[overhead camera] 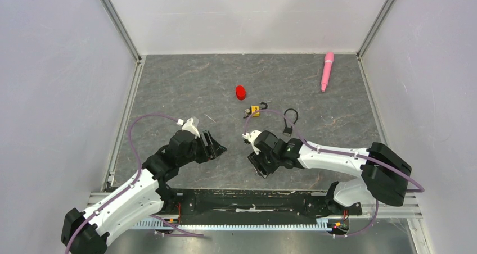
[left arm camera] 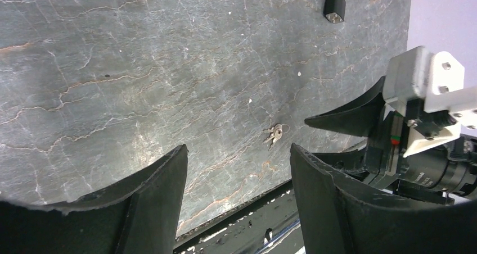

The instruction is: Unlock with the key

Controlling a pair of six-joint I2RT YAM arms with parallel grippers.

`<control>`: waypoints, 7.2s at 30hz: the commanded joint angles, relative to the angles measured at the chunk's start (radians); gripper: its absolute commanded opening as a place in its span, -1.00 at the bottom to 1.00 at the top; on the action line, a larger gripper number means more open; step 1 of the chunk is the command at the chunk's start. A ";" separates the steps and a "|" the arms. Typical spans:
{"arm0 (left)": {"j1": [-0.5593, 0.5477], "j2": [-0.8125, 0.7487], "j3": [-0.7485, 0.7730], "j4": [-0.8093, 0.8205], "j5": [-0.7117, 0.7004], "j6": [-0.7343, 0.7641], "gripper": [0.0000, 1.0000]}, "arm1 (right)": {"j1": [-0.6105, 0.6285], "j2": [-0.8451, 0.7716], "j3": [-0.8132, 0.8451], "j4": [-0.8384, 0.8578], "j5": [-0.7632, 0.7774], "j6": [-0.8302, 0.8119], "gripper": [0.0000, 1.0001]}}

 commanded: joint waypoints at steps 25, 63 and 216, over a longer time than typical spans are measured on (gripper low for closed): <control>0.002 -0.196 0.236 -0.448 -0.487 0.220 0.44 | 0.011 0.300 0.285 -0.196 -0.133 -0.684 0.03; 0.002 -0.067 0.066 -0.041 -0.118 0.042 0.41 | -0.082 0.004 -0.002 0.268 0.041 0.066 -1.00; -0.253 0.053 0.002 0.673 0.225 -0.020 -0.38 | -0.199 -0.527 -0.218 0.867 -0.465 0.267 -1.00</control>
